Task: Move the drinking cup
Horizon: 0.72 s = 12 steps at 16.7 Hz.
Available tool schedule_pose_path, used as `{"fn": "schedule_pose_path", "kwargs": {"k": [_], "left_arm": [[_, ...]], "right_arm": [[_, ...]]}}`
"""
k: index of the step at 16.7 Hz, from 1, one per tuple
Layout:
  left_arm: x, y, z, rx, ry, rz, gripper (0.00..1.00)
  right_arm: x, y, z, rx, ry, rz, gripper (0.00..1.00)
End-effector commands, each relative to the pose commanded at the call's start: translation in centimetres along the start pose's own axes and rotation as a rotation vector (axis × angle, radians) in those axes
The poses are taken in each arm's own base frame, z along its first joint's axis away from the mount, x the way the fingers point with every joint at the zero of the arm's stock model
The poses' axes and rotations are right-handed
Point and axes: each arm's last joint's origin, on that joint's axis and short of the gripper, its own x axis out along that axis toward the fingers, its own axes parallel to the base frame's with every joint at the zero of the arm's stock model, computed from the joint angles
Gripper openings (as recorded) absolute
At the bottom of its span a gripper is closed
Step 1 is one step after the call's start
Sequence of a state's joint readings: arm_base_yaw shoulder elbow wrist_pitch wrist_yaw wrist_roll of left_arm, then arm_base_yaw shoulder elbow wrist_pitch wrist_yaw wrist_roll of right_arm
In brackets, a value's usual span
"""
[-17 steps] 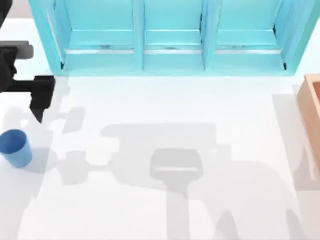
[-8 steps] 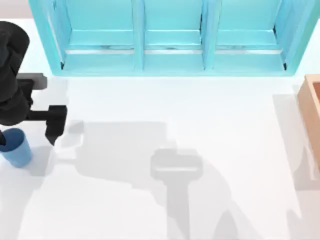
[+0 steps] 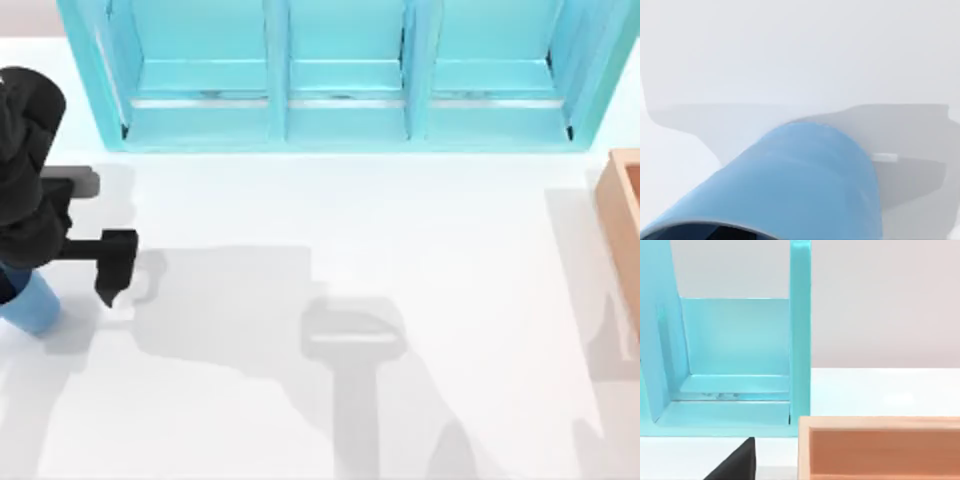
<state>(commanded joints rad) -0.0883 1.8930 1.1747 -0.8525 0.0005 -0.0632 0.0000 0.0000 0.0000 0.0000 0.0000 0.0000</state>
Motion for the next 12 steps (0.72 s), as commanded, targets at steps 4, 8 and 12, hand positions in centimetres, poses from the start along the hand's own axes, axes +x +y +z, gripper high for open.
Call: {"fn": "schedule_pose_path", "kwargs": {"k": [4, 8, 12], "left_arm": [[0.00, 0.00, 0.00, 0.000, 0.000, 0.000, 0.62], [0.00, 0.00, 0.00, 0.000, 0.000, 0.000, 0.32], [0.00, 0.00, 0.00, 0.000, 0.000, 0.000, 0.02]], "right_arm": [[0.00, 0.00, 0.00, 0.000, 0.000, 0.000, 1.00], [0.00, 0.00, 0.00, 0.000, 0.000, 0.000, 1.00], [0.00, 0.00, 0.00, 0.000, 0.000, 0.000, 1.00]]}}
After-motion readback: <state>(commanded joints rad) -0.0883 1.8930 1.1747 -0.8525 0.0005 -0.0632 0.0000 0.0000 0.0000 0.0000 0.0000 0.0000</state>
